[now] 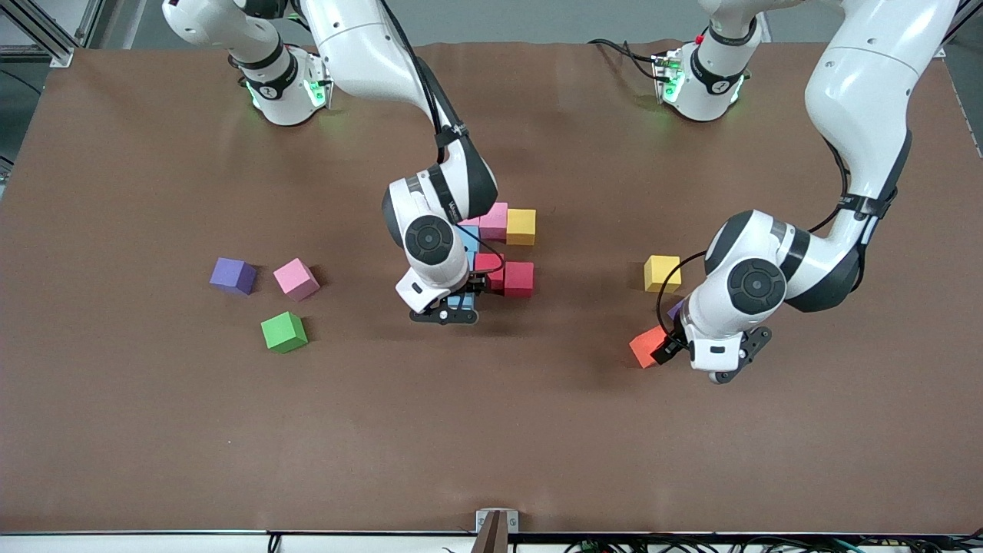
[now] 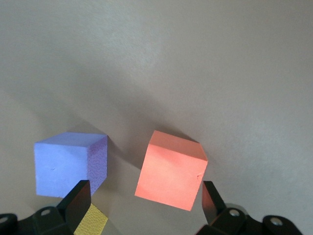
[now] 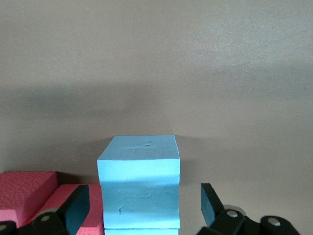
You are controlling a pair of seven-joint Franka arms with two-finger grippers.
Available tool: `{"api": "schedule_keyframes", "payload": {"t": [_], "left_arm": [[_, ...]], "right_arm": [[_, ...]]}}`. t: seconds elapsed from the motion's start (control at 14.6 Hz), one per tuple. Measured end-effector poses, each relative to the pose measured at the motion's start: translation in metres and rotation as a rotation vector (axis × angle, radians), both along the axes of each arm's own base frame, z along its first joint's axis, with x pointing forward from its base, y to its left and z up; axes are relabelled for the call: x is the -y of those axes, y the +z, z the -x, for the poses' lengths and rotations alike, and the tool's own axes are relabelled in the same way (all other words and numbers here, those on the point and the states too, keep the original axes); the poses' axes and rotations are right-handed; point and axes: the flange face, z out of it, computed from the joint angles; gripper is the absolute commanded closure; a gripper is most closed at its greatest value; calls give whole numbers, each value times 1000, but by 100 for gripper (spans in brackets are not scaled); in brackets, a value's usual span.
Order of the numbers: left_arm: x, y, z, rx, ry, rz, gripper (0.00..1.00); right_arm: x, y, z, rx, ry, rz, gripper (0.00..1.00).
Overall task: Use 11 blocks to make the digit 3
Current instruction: 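Grasp the orange cube with the left gripper while the right gripper moves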
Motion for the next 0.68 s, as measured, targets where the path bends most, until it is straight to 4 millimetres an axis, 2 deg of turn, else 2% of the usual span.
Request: {"api": "schedule_keyframes", "payload": {"t": [0.21, 0.34, 0.55, 0.68], "left_arm": [[6, -9, -5, 43, -19, 46, 0], [9, -20, -6, 49, -26, 66, 0], [12, -34, -5, 35, -34, 73, 0], [11, -38, -4, 35, -47, 61, 0]], "right_arm": [[4, 6, -5, 12, -7, -1, 0], [9, 19, -13, 33, -19, -6, 0], [32, 62, -28, 47, -71, -15, 0], [63, 99, -38, 8, -122, -3, 0]]}}
